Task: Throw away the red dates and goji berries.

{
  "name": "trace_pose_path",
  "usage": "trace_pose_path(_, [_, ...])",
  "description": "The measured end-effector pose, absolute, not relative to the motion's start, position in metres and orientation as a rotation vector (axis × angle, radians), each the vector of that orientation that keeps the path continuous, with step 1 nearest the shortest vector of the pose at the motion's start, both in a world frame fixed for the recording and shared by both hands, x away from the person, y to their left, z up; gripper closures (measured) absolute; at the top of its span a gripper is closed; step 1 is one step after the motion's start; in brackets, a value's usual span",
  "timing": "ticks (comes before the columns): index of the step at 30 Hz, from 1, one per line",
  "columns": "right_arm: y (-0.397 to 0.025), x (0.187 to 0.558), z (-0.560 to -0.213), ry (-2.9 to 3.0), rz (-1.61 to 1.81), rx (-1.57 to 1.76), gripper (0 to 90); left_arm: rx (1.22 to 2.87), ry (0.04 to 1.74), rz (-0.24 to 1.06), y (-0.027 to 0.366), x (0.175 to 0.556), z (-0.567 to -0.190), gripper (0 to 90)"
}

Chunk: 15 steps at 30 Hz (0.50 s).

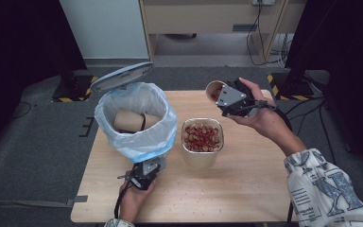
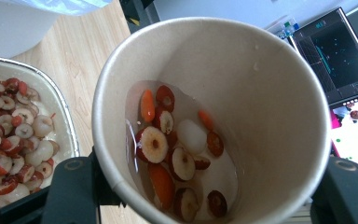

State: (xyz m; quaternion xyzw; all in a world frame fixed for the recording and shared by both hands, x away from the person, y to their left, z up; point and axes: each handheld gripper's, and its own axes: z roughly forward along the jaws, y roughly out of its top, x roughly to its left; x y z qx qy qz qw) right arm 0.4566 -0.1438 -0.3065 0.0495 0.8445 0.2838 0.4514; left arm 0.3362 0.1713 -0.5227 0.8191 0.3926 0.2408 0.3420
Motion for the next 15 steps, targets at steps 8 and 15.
trace_pose_path(8, [-0.1475, 0.4582, -0.3067, 2.087, 0.692, 0.132, 35.0, 2.132, 1.022, 0.624, 0.1714, 0.3362, -0.5225, 90.0])
trace_pose_path(15, [-0.1475, 0.458, -0.3068, 2.093, 0.695, 0.133, 34.9, 2.13, 1.022, 0.626, 0.1713, 0.3362, -0.5228, 90.0])
